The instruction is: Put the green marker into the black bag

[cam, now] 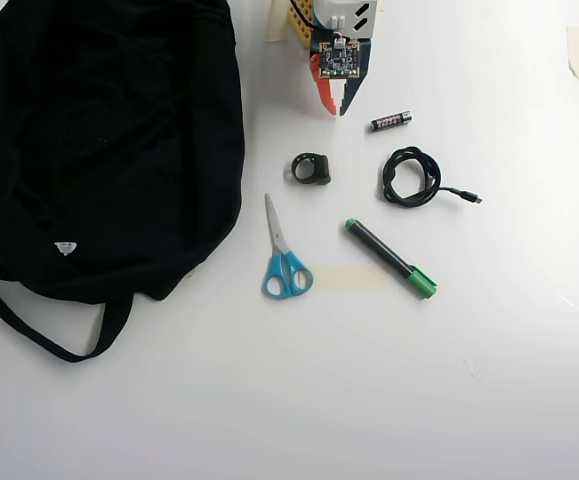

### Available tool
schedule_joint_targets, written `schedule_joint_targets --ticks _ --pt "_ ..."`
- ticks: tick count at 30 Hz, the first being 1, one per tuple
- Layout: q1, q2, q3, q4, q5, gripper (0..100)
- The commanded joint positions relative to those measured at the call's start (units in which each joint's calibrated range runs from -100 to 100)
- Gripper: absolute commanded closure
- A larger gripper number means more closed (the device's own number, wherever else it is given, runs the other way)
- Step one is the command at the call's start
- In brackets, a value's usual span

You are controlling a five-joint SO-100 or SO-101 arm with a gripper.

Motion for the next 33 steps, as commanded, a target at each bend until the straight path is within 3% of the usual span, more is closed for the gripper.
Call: schedule_joint_targets --ticks 1,25,33 --pt "0.16 -0.66 1.33 1.2 -0.13 98" --pt "-0.37 -0.5 1.33 0.0 -0.6 98" --pt "-1.04 1.99 0.61 -11.29 -0.65 98"
